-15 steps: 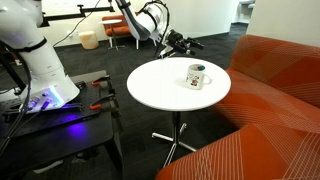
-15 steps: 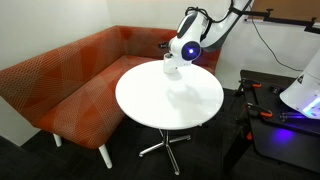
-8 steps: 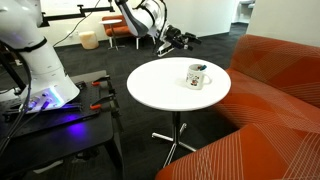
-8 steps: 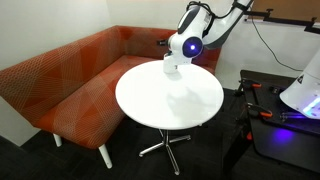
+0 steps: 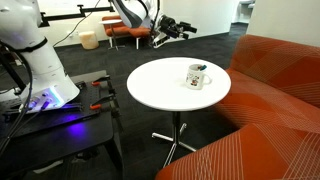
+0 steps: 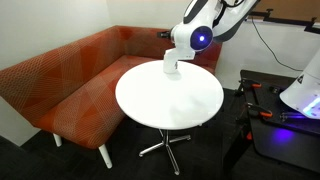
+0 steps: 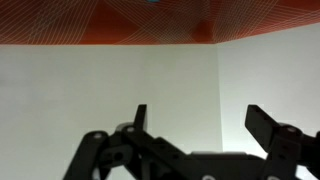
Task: Put the marker in the mug
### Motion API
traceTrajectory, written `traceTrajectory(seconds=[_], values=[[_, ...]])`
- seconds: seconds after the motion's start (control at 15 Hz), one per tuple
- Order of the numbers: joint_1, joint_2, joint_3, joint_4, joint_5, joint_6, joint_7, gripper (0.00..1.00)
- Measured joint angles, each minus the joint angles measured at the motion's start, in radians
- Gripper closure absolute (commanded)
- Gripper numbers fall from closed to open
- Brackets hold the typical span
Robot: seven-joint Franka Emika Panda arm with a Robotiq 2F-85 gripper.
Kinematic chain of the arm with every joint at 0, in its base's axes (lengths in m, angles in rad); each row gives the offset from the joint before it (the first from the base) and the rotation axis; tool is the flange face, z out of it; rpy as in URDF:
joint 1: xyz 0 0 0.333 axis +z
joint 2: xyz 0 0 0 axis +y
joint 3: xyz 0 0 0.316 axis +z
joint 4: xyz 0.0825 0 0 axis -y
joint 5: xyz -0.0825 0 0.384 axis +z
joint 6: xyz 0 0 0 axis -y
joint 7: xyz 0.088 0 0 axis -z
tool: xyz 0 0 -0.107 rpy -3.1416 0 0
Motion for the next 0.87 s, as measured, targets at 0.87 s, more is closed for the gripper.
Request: traceTrajectory(seconds=[0.87], values=[[0.014, -0.104, 0.001, -0.059, 0.001, -0.005, 0.000, 0.00]])
